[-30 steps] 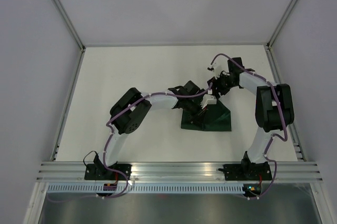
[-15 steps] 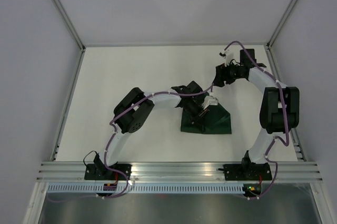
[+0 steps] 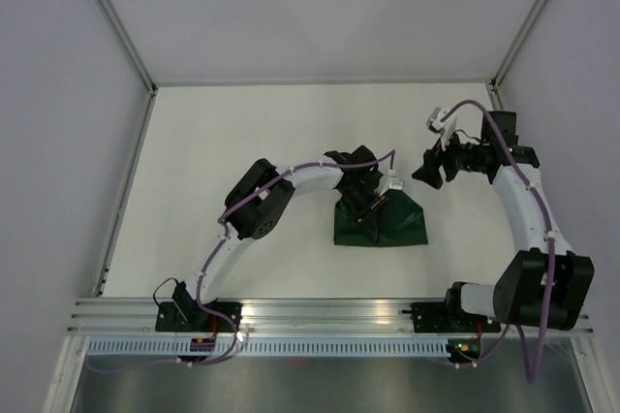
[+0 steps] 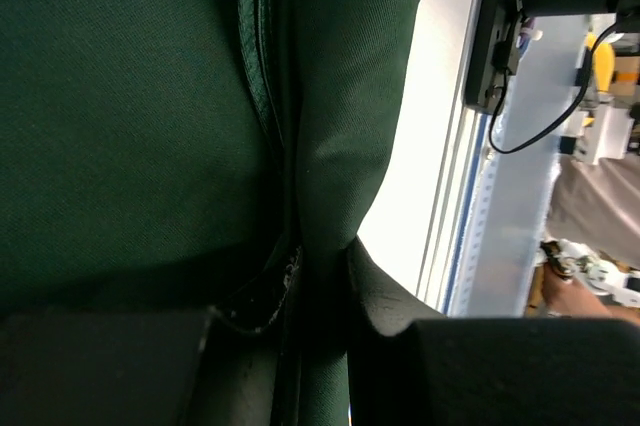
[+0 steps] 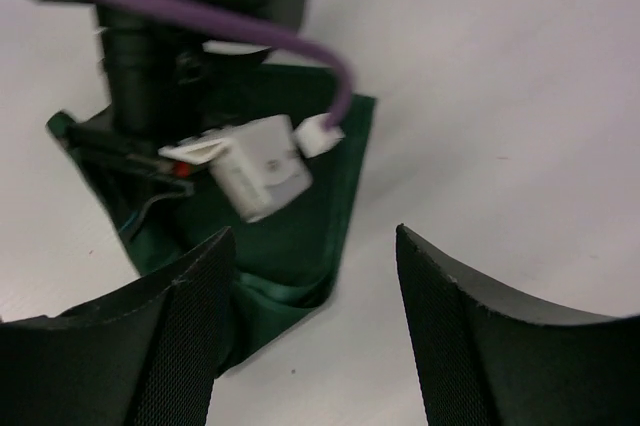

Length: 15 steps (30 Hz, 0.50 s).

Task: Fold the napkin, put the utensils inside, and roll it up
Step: Roll the napkin with the utensil

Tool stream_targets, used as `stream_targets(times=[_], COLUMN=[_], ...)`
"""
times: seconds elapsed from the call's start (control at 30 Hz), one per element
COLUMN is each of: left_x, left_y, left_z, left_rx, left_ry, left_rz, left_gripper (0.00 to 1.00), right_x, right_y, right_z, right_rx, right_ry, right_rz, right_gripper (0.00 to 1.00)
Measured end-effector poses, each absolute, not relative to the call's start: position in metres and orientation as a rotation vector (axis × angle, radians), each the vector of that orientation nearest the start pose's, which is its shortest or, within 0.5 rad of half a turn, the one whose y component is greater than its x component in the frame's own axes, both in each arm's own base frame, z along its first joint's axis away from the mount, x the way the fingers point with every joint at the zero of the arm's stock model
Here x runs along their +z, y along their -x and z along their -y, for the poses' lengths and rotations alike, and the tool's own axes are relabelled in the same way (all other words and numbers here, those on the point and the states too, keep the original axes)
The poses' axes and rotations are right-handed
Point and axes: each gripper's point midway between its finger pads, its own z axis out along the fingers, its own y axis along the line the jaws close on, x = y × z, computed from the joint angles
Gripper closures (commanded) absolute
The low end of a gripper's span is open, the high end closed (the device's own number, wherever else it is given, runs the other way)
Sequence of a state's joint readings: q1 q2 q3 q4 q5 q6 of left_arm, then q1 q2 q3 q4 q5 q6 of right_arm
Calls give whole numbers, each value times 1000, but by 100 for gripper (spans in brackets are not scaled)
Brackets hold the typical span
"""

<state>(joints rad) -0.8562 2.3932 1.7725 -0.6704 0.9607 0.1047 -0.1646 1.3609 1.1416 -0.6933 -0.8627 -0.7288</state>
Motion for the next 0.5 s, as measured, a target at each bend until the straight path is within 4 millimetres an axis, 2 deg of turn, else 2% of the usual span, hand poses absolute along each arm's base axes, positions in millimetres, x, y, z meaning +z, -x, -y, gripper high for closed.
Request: stream_targets(times=[0.1,0.27,0.37,0.5], left_x=[17,17,17,17], left_y=[-193,-194,-195,-195], left_z=[438,437,436,435], left_rx=[-1566,-1593,-1595,-1606], left_ry=[-1478,-1447,-1436,-1423], left_rz=[-2482,-2537,-2554,-2571], left_gripper=[96,95,93,92], right_x=[166,112,88,68], right_y=[-289,-229,-206,-196], right_z=[-91,-125,-133,-140], right_rx=[590,630,621,566], right_ry=[1104,1376,1493,1609], right_rz=[-1936,-1930,-1924,-1895], right_gripper=[28,28,28,28])
